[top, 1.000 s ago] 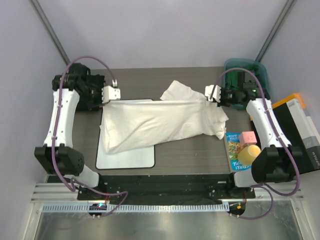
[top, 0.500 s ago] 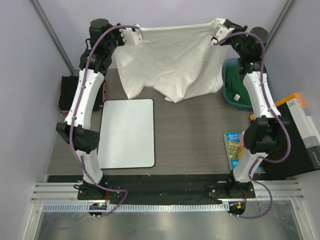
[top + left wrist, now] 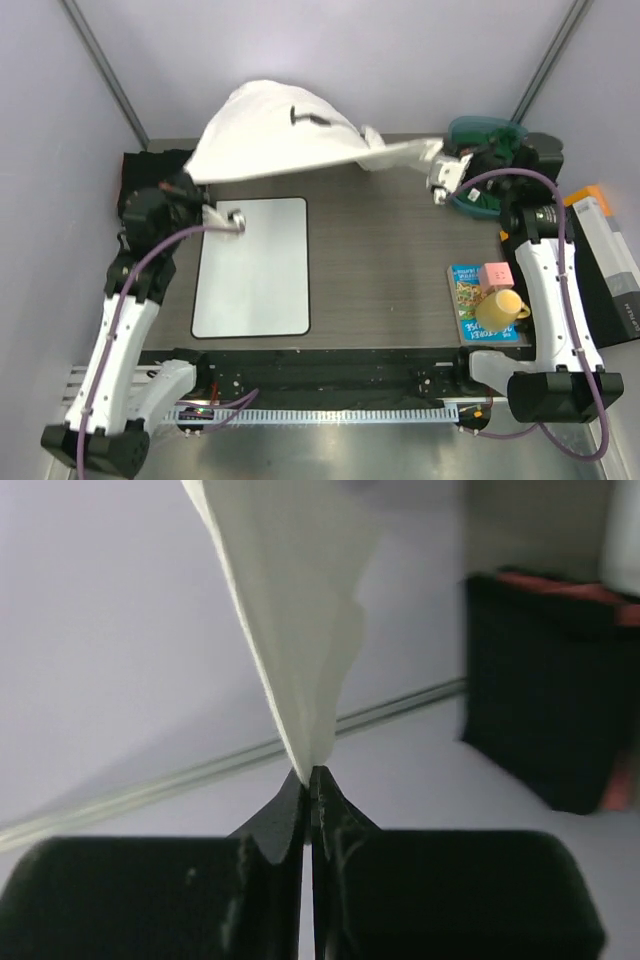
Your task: Fold and stack the t-shirts
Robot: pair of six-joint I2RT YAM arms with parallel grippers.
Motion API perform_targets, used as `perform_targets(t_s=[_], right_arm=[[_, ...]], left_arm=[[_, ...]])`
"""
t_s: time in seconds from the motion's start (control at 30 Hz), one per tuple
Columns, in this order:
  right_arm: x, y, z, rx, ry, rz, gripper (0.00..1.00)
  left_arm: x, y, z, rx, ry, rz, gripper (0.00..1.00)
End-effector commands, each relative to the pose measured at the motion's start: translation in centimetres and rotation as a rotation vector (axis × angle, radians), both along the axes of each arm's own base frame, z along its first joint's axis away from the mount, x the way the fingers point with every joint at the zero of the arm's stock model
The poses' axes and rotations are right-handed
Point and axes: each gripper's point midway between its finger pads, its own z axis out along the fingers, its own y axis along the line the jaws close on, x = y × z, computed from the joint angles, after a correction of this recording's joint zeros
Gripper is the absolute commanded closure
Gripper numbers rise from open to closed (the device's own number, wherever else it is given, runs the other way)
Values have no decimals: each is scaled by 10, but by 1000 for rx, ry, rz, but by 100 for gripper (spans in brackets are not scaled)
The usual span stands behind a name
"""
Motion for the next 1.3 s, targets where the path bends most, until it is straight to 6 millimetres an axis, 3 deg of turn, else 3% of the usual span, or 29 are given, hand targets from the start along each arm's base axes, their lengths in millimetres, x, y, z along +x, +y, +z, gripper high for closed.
perform_targets(t_s=[0.0, 0.03, 0.07, 0.13, 0.17, 0.27, 0.4, 0.43, 0.53, 0.67, 0.73, 0.8, 0.83, 0.87, 0.9, 0.93, 1.0, 1.1, 1.13, 1.2, 1.23, 1.27], right_arm=[[-70, -5, -204, -244, 654, 131, 99], [-83, -9, -223, -356, 681, 186, 99], [-115, -9, -245, -364, 835, 231, 99], [-131, -13, -264, -372, 970, 250, 99], [-153, -16, -272, -413, 1056, 298, 99], [-169, -28, -289, -466, 1190, 293, 99], [-170, -36, -294, -506, 1213, 273, 99], [-169, -36, -294, -501, 1220, 266, 99], [-171, -37, -296, -508, 1228, 264, 99], [-170, -35, -296, -506, 1218, 282, 99], [-158, -31, -289, -467, 1200, 266, 99], [-120, -27, -279, -408, 1089, 194, 99], [-87, -24, -266, -343, 984, 132, 99], [-67, -21, -257, -299, 920, 103, 99], [-47, -20, -248, -241, 864, 59, 99], [-10, -18, -225, -190, 692, 22, 99], [8, -16, -210, -106, 645, -14, 99], [-8, -10, -211, -220, 701, 106, 99], [-31, -7, -219, -240, 829, 162, 99], [-54, -2, -224, -305, 883, 278, 99], [-80, 1, -231, -310, 979, 330, 99], [-90, 1, -237, -325, 1003, 354, 99]], left_arm=[[-100, -9, -188, 83, 635, -153, 100], [-114, -9, -205, 92, 693, -170, 100], [-121, -6, -218, 65, 733, -147, 100], [-129, 7, -247, 71, 815, -68, 100], [-142, 13, -262, 82, 898, -42, 100], [-173, 21, -288, 104, 1118, -23, 100], [-178, 21, -278, 99, 1207, -20, 100], [-192, 24, -280, 125, 1288, -29, 100], [-199, 28, -273, 149, 1395, -27, 100], [-188, 25, -262, 119, 1443, -14, 100], [-167, 22, -250, 81, 1395, 12, 100], [-141, 14, -233, 23, 1332, 14, 100], [-125, 8, -226, -53, 1285, 32, 100], [-107, 3, -213, -104, 1222, 43, 100], [-90, 0, -214, -152, 1213, 65, 100], [-73, -3, -208, -190, 1163, 72, 100], [-57, -4, -202, -221, 1161, 100, 99], [-70, 3, -204, -157, 1225, 111, 100], [-77, 6, -202, -133, 1225, 107, 100], [-86, 12, -210, -63, 1225, 89, 100], [-92, 14, -207, -41, 1196, 79, 100], [-102, 18, -219, -8, 1222, 77, 100]])
